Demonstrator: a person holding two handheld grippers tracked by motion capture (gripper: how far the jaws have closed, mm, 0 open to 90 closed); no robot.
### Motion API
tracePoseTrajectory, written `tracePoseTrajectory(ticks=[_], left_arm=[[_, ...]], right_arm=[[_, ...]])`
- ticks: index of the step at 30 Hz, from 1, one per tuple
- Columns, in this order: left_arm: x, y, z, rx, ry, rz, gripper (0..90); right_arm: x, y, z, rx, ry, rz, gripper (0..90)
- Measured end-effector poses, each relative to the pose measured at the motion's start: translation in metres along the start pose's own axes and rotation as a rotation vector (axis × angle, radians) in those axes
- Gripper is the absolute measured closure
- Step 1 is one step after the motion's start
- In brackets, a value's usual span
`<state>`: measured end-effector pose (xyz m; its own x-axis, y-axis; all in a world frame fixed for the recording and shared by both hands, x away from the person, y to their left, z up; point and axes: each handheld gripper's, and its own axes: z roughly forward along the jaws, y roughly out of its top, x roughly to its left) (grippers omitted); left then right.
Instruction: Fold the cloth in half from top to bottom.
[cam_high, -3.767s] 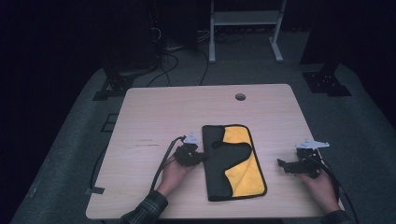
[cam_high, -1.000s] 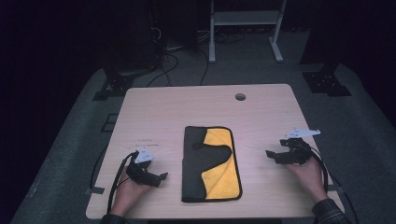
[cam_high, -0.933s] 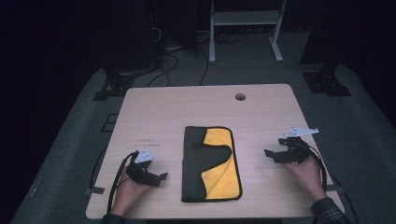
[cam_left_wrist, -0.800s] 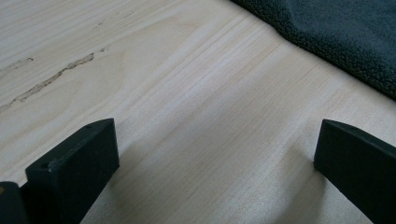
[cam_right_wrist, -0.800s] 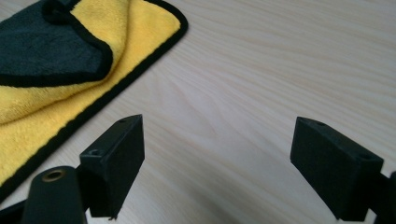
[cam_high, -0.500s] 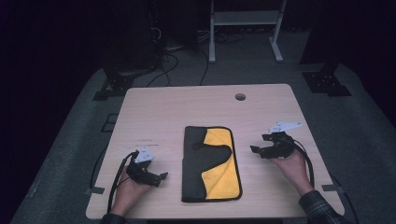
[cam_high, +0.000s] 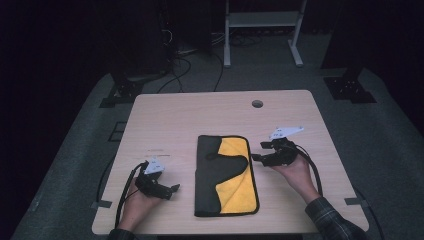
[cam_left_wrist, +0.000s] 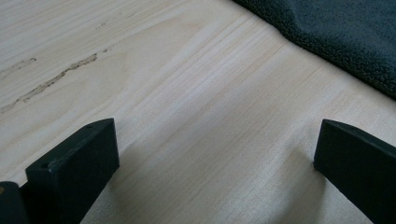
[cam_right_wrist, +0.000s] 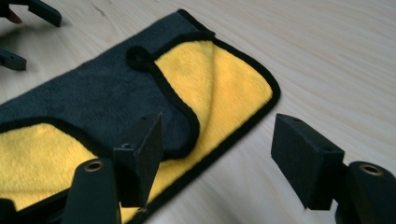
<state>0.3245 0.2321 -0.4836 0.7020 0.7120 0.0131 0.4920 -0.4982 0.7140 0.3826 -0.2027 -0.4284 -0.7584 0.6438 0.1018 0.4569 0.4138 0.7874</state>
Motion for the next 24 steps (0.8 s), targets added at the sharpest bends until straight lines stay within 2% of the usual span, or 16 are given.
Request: tracePoseTrajectory(ticks=[4, 6, 11, 19, 24], left_arm=[[0.0, 0.0, 0.0, -0.002, 0.0, -0.001, 0.0], [0.0, 0.0, 0.0, -0.001, 0.0, -0.001, 0.0], [0.0, 0.0, 0.0, -0.002, 0.0, -0.002, 0.0], [0.0, 0.0, 0.0, 0.001, 0.0, 0.0, 0.0], [0.0, 0.0, 0.0, 0.001, -0.001, 0.0, 0.0]], right_arm=[[0.009, 0.008, 0.009, -0.015, 0.016, -0.024, 35.5], [0.013, 0.012, 0.015, 0.002, 0.037, -0.037, 35.6], [0.026, 0.019, 0.026, 0.006, 0.077, -0.07, 35.7], [0.062, 0.02, 0.043, 0.036, 0.197, -0.135, 35.7], [0.081, 0.016, 0.055, 0.069, 0.252, -0.168, 35.7]])
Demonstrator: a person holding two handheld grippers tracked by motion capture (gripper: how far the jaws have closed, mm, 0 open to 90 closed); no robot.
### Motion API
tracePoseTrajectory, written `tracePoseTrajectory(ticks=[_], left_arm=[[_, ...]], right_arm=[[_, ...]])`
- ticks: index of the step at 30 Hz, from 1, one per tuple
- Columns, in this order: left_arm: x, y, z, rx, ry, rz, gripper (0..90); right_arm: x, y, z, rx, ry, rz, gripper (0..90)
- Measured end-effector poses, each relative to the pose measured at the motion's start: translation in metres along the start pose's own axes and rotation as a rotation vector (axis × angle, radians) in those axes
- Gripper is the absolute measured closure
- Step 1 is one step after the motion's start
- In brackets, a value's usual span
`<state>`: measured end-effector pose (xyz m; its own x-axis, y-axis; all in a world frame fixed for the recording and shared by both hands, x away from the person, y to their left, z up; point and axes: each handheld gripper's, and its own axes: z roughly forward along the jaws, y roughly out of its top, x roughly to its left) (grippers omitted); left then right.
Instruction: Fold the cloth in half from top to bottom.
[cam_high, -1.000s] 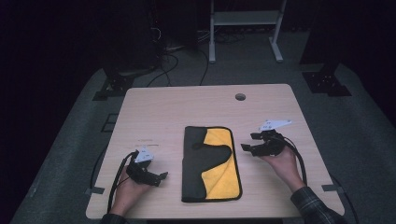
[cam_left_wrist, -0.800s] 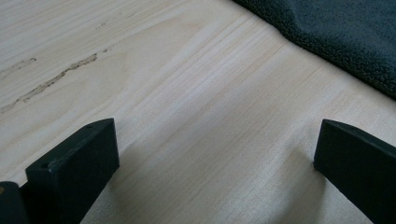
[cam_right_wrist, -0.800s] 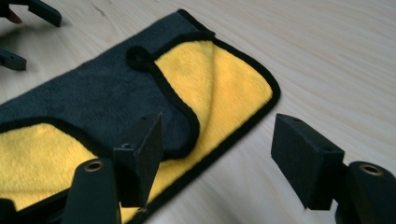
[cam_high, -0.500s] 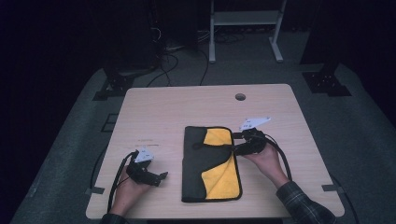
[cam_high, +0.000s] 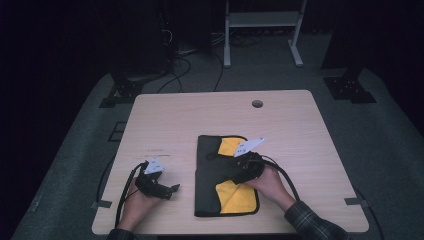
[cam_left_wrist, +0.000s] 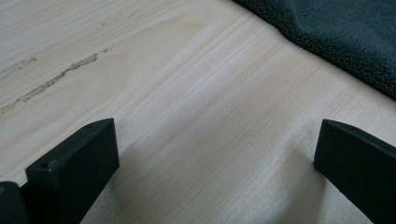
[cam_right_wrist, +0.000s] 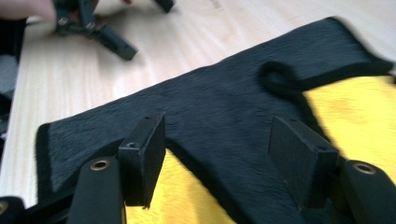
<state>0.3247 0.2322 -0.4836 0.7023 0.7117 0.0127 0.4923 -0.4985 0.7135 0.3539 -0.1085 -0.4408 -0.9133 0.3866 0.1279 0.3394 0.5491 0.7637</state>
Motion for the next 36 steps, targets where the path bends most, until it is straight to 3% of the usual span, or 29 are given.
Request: tracePoseTrajectory(ticks=[5, 13, 17, 22, 26, 30, 36], left_arm=[[0.0, 0.0, 0.0, 0.0, 0.0, 0.0, 0.0], [0.0, 0.0, 0.0, 0.0, 0.0, 0.0, 0.0], [0.0, 0.0, 0.0, 0.0, 0.0, 0.001, 0.0], [0.0, 0.0, 0.0, 0.0, 0.0, 0.001, 0.0], [0.0, 0.0, 0.0, 0.0, 0.0, 0.001, 0.0], [0.0, 0.0, 0.0, 0.0, -0.001, 0.002, 0.0], [0.0, 0.0, 0.0, 0.0, -0.001, 0.002, 0.0]], right_arm=[[0.011, -0.001, 0.014, 0.032, 0.044, -0.026, 36.8], [0.018, -0.005, 0.029, 0.078, 0.056, -0.057, 40.6], [0.02, -0.007, 0.034, 0.098, 0.059, -0.096, 44.5], [0.024, -0.01, 0.038, 0.118, 0.05, -0.154, 54.5], [0.028, -0.01, 0.037, 0.119, 0.049, -0.185, 71.2], [0.03, -0.008, 0.032, 0.104, 0.053, -0.21, 79.8], [0.024, -0.01, 0.011, 0.053, 0.103, -0.121, 81.1]])
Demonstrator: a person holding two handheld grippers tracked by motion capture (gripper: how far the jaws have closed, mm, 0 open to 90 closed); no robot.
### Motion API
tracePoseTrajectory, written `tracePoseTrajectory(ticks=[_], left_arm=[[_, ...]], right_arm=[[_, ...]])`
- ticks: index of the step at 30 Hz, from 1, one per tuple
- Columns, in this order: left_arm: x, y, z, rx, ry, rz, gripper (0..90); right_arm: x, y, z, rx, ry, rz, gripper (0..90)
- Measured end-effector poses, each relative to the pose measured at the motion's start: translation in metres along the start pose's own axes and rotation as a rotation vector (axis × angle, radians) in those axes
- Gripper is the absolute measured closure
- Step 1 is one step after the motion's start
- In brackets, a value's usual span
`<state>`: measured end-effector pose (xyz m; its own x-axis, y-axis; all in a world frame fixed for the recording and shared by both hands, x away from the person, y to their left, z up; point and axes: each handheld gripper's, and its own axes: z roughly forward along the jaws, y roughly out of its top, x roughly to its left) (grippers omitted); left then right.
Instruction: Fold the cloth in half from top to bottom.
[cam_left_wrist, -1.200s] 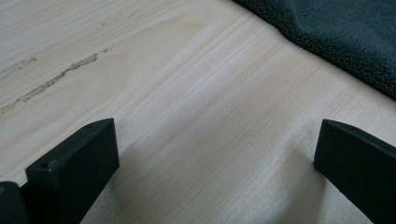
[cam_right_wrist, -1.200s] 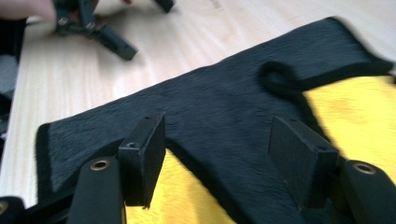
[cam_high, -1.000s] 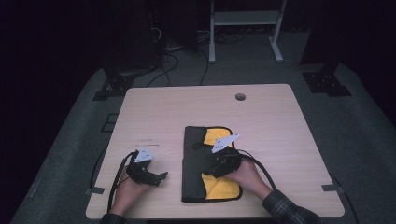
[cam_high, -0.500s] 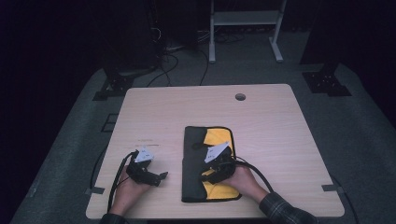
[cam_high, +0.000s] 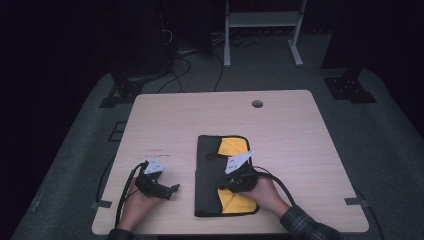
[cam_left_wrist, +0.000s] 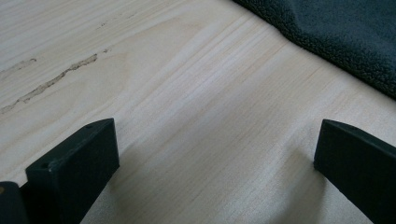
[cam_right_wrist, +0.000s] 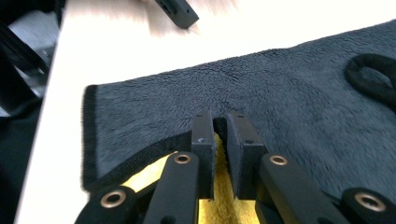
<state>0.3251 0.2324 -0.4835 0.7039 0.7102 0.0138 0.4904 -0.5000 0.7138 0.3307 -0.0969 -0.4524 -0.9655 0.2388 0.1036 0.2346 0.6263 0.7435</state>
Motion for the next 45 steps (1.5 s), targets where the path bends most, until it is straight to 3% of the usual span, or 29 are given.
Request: tracePoseTrajectory(ticks=[8, 12, 17, 19, 24, 26, 33, 36, 38, 44, 45], left_arm=[[0.0, 0.0, 0.0, 0.0, 0.0, 0.0, 0.0], [0.0, 0.0, 0.0, 0.0, 0.0, 0.0, 0.0], [0.0, 0.0, 0.0, 0.0, 0.0, -0.001, 0.0], [0.0, 0.0, 0.0, 0.0, 0.0, 0.0, 0.0], [0.0, 0.0, 0.0, 0.0, 0.001, 0.003, 0.0], [0.0, 0.0, 0.0, 0.0, 0.001, 0.002, 0.0], [0.0, 0.0, 0.0, 0.001, 0.001, 0.004, 0.0], [0.0, 0.0, 0.0, 0.001, 0.001, 0.003, 0.0], [0.0, 0.0, 0.0, 0.0, 0.001, 0.003, 0.0], [0.0, 0.0, 0.0, 0.0, 0.001, 0.003, 0.0], [0.0, 0.0, 0.0, 0.0, 0.001, 0.003, 0.0]], right_arm=[[0.003, -0.021, -0.031, -0.005, 0.037, 0.012, 81.7], [0.006, -0.032, -0.043, 0.014, 0.04, 0.001, 82.7], [0.007, -0.041, -0.058, -0.003, 0.038, 0.001, 82.7], [0.008, -0.045, -0.061, 0.009, 0.035, -0.007, 81.8], [0.008, -0.062, -0.059, 0.1, 0.036, 0.004, 73.3], [0.008, -0.066, -0.063, 0.101, 0.049, 0.023, 72.8], [0.008, -0.062, -0.084, -0.042, 0.091, 0.054, 76.7], [0.006, -0.056, -0.084, -0.061, 0.083, 0.046, 79.6], [0.008, -0.055, -0.077, -0.033, 0.096, 0.039, 80.7], [0.019, -0.063, -0.048, 0.174, 0.133, -0.024, 81.8], [0.02, -0.063, -0.048, 0.169, 0.13, -0.03, 81.9]])
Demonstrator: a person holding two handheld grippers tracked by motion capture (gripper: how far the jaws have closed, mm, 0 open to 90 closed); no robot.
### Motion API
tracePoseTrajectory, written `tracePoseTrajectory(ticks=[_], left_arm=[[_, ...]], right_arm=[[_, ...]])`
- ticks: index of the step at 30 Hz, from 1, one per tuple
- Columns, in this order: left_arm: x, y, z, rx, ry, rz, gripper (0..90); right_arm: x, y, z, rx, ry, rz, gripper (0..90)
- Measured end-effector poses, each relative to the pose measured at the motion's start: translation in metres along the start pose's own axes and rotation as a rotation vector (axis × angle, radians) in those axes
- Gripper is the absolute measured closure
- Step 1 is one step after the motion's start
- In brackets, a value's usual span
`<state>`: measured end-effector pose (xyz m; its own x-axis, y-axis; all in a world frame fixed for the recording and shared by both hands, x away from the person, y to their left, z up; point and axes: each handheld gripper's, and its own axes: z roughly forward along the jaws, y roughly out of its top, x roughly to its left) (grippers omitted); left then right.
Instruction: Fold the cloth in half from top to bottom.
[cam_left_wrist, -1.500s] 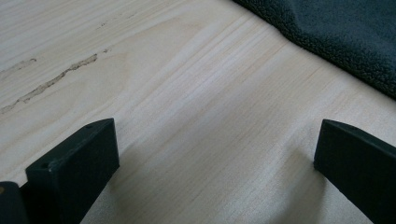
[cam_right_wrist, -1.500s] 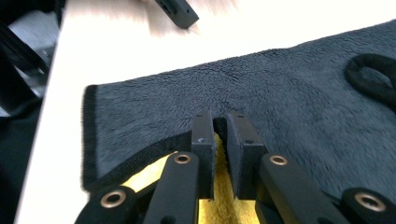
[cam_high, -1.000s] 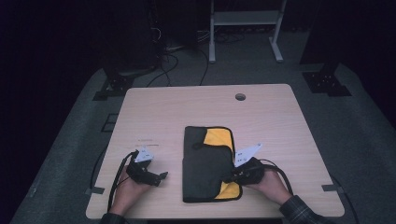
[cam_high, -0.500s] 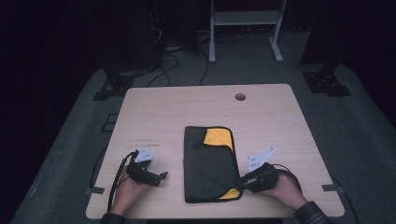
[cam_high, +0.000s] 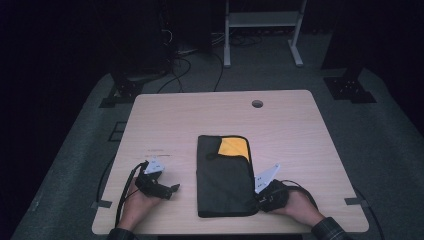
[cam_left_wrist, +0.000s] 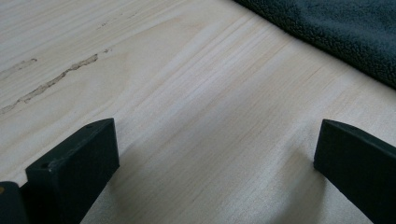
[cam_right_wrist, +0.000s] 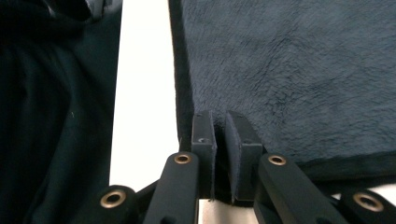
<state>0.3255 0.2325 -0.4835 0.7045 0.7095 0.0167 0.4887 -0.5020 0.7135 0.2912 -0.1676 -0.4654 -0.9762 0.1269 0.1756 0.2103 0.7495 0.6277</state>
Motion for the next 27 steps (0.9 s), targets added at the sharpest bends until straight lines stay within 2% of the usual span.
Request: tracePoseTrajectory(ticks=[2, 4, 6, 7, 8, 11, 14, 20, 27], left_arm=[[0.0, 0.0, 0.0, 0.0, 0.0, 0.0, 0.0], [0.0, 0.0, 0.0, 0.0, 0.0, -0.003, 0.0], [0.0, 0.0, 0.0, 0.0, 0.0, -0.002, 0.0], [0.0, 0.0, 0.0, 0.0, 0.0, -0.003, 0.0], [0.0, 0.0, 0.0, 0.0, 0.0, -0.003, 0.0], [0.0, 0.0, 0.0, 0.0, 0.0, -0.003, 0.0], [0.0, 0.0, 0.0, 0.0, 0.0, -0.003, 0.0], [0.0, 0.0, 0.0, -0.002, 0.0, -0.004, 0.0], [0.0, 0.0, 0.0, 0.0, 0.001, -0.001, 0.0]], right_arm=[[0.0, 0.002, -0.003, -0.009, -0.008, -0.003, 80.0], [-0.004, 0.007, -0.008, -0.047, -0.035, -0.001, 76.6], [-0.012, 0.014, -0.012, -0.09, -0.089, -0.002, 75.7], [-0.014, 0.017, -0.013, -0.097, -0.104, 0.006, 73.4], [-0.018, 0.021, -0.013, -0.101, -0.145, 0.003, 71.1], [-0.032, 0.033, -0.01, -0.134, -0.216, 0.029, 68.6], [-0.043, 0.045, -0.007, -0.159, -0.26, 0.052, 67.8], [-0.071, 0.066, 0.007, -0.172, -0.31, 0.082, 63.0], [-0.091, 0.086, 0.025, -0.192, -0.317, 0.098, 59.8]])
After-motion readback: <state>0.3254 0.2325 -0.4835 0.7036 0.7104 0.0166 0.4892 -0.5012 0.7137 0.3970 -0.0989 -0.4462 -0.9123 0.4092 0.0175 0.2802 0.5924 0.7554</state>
